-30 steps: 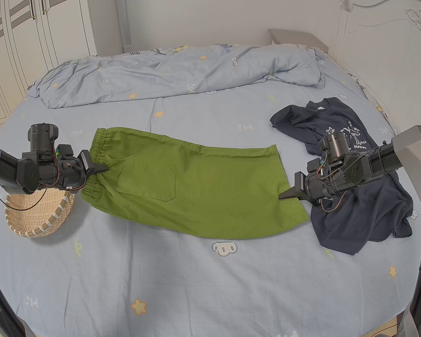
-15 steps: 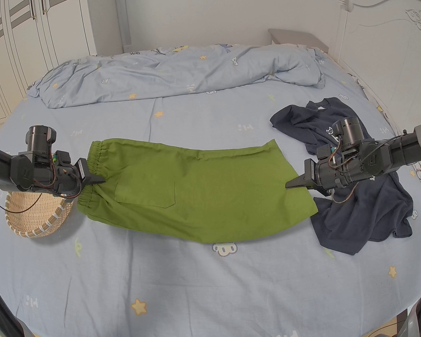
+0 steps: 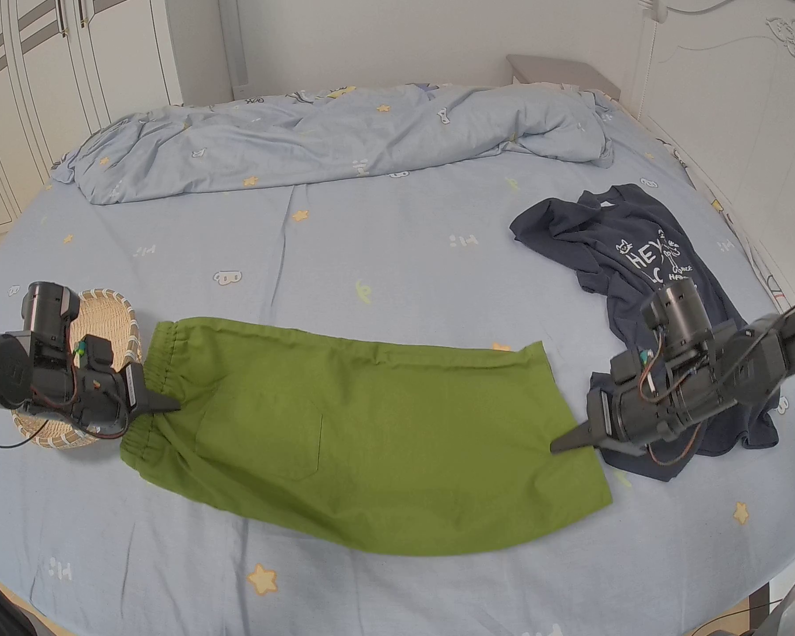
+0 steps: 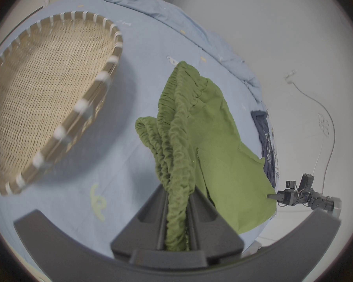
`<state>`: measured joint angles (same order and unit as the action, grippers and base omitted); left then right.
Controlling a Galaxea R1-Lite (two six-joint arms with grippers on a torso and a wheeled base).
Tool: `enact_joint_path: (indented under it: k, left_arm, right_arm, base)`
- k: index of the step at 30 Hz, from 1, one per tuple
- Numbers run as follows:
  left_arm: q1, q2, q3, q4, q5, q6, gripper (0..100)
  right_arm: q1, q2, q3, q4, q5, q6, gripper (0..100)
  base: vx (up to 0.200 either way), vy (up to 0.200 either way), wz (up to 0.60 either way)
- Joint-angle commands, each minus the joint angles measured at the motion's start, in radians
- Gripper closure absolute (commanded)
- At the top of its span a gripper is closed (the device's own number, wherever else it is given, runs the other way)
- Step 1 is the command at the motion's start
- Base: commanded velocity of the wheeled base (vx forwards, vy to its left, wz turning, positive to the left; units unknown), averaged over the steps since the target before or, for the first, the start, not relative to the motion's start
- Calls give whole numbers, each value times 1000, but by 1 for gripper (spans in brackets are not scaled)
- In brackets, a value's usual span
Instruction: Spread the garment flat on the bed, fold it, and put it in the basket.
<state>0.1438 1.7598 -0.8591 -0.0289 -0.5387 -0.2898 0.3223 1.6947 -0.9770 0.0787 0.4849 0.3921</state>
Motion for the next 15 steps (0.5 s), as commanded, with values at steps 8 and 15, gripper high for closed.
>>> enact_joint_path:
  k: [8,15]
  left_arm:
    - [65,-198,264,1,-1,113,100]
    - [111,-218,287,1,-1,136,100]
  right_arm:
    - [169,-156,350,-165,-77,24,100]
    - [156,-159,353,-165,-77,47,100]
  base:
    - [0,0,0]
    - [0,0,0]
